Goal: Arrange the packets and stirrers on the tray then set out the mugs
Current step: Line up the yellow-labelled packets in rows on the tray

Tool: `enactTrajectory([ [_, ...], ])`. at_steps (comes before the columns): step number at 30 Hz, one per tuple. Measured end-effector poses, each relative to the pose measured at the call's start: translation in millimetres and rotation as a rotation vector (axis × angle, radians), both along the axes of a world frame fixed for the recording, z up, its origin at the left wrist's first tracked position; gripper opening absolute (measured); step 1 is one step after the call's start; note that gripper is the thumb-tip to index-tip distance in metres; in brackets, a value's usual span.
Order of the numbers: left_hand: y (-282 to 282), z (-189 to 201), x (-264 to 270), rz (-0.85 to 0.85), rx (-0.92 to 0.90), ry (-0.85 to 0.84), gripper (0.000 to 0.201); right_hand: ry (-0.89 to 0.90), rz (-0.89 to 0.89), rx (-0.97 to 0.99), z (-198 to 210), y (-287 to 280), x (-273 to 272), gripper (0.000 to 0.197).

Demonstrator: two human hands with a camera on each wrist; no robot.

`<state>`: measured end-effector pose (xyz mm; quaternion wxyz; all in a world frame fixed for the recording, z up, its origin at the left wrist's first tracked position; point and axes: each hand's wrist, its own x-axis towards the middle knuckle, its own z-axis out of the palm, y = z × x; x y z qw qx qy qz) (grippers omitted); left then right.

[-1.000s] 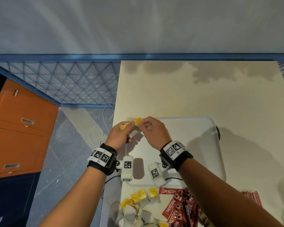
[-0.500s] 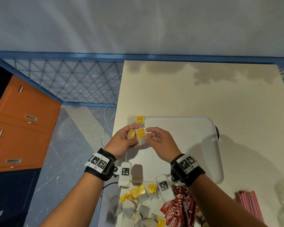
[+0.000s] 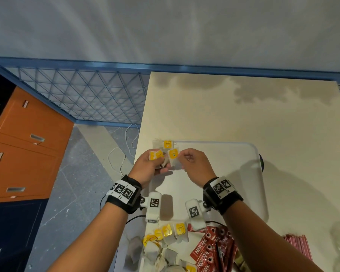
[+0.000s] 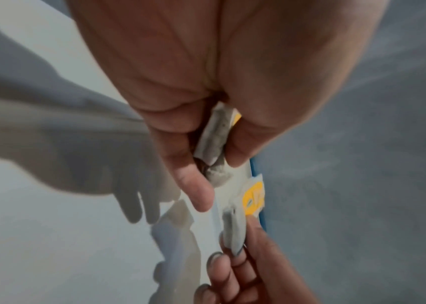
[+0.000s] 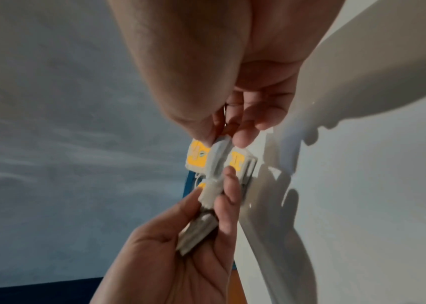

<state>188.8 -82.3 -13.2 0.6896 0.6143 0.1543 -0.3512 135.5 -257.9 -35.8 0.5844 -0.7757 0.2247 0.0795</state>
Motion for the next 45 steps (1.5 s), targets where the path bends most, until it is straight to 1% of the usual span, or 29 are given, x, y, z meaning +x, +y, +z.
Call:
enactTrajectory([
  [2,2,3,3,-0.004,0.001,-0.005,0.017,0.008,-0.054,-0.052,-7,-6,10,0.010],
  [4,4,3,5,-0.020,0.056,-0.030,0.016,0.034,-0.069,-0.139,-14,-12,20,0.012],
  [6,6,2,6,-0.026,0.103,-0.043,0.015,0.066,-0.058,-0.199,-18,-15,28,0.013],
  [11,11,-8,9,-0.031,0.113,-0.021,0.011,0.115,-0.010,-0.316,-27,-14,40,0.014],
  [21,15,-13,10,0.015,0.094,0.040,0.011,0.160,-0.019,-0.399,-34,-6,44,0.017],
  [24,16,-13,11,0.015,0.065,0.034,0.012,0.151,-0.032,-0.371,-32,-6,44,0.015],
  [28,21,-16,10,-0.044,0.077,-0.021,0.017,0.094,-0.045,-0.309,-26,-5,41,0.020],
  [30,22,-17,8,-0.065,0.089,-0.051,0.018,0.045,-0.055,-0.225,-17,-1,36,0.015],
  [32,23,-19,8,-0.080,0.109,-0.073,0.019,-0.002,-0.025,-0.122,-8,3,31,0.010],
  [36,23,-23,6,-0.070,0.104,-0.085,0.020,-0.049,0.099,0.071,-3,13,20,0.013],
  [39,23,-20,5,-0.051,0.079,-0.074,0.015,-0.046,0.177,0.076,-5,19,14,0.017],
  [41,23,-18,4,-0.034,0.061,-0.059,0.014,-0.046,0.206,0.066,-7,23,11,0.014],
  [43,25,-18,3,-0.015,0.050,-0.047,0.017,-0.042,0.206,0.058,-9,26,9,0.006],
  [45,26,-20,0,-0.004,0.053,-0.036,0.021,-0.028,0.191,0.030,-9,29,8,0.007],
])
